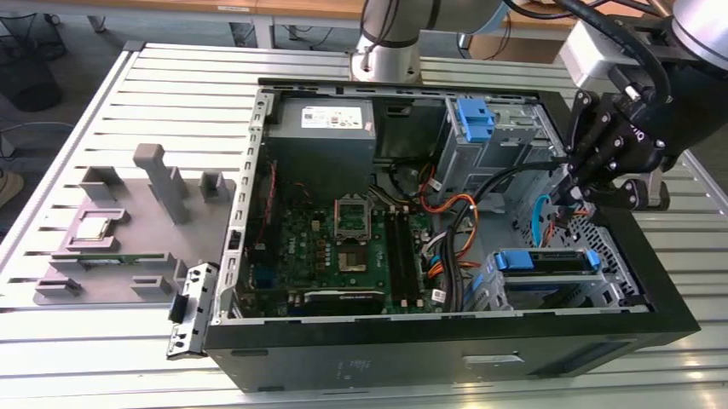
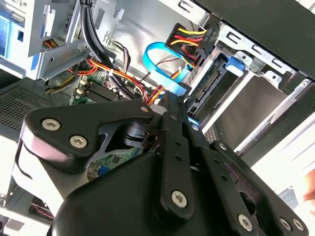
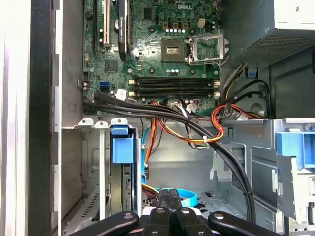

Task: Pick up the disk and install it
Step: 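Insert the first disk wire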

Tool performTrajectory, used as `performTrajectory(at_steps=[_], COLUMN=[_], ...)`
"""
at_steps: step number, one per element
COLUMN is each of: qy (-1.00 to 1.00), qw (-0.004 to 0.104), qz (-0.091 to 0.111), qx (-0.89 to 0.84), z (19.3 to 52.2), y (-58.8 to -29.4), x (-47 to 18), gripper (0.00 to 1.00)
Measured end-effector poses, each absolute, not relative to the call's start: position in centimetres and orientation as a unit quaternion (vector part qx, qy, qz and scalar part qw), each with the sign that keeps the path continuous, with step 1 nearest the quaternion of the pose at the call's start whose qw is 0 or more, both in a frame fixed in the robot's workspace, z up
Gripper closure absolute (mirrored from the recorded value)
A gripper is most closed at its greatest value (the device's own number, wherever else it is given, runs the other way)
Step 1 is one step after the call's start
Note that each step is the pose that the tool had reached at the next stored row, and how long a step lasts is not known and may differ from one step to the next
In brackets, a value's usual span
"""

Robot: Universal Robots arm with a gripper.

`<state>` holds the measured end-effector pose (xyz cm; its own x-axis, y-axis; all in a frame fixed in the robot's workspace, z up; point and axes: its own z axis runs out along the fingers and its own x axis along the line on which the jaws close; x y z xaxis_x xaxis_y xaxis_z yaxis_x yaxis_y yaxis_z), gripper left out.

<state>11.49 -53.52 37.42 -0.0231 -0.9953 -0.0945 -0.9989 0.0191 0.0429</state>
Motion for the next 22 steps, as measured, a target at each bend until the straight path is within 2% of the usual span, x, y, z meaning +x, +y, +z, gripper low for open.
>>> performTrajectory(at_steps=[12,22], qy=[0.714,0.714], qw=[0.009,0.009], qz=[0.058,0.059], qx=[-0.698,-0.698], z=[37.5,37.5], y=[-53.5,-53.5], x=[13.1,13.1], gripper=[0.89,0.89])
